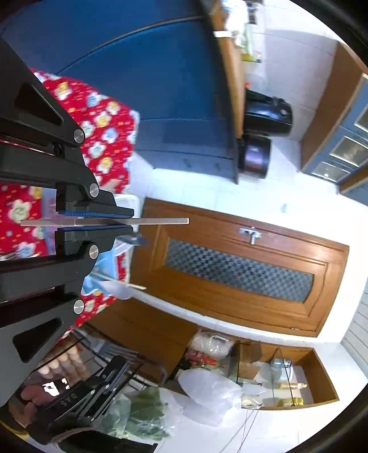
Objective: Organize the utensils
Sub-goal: 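Lower the chopstick into the box with the left tool while the right tool lowers the fork in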
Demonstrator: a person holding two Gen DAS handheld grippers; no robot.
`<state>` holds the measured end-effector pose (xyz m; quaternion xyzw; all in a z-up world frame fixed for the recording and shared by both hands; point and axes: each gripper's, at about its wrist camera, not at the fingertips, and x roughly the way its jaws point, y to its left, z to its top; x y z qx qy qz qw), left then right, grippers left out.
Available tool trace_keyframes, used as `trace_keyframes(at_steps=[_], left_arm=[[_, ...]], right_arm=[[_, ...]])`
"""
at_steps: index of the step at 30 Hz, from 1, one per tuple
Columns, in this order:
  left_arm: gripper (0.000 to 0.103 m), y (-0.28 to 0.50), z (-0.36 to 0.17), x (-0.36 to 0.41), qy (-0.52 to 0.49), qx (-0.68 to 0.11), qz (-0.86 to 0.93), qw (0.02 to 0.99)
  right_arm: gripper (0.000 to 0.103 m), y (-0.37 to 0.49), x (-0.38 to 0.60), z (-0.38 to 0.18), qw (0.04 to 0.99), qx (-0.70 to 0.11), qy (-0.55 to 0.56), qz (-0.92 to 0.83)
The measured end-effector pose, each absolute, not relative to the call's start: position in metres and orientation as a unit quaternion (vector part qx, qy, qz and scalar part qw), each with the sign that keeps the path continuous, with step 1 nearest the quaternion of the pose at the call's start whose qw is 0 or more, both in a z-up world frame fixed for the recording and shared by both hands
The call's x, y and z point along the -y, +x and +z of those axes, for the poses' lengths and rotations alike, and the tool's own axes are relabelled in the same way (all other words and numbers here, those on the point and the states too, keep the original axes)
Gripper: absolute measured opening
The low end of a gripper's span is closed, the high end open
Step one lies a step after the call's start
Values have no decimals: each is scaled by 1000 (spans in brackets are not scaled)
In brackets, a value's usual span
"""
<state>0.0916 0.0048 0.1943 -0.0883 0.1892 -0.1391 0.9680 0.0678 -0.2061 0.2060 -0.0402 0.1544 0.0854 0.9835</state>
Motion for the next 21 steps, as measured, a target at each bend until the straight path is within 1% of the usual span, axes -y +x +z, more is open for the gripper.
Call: trace_keyframes(at_steps=[10, 14, 21], left_arm=[[4, 133, 227, 1, -82, -148, -121, 978], [4, 149, 225, 2, -78, -142, -111, 981], [4, 173, 201, 1, -89, -164, -109, 976]], right_arm=[[4, 101, 218, 240, 990, -125, -58, 41], [3, 118, 222, 247, 990, -123, -60, 28], [4, 145, 222, 239, 989, -130, -64, 7]])
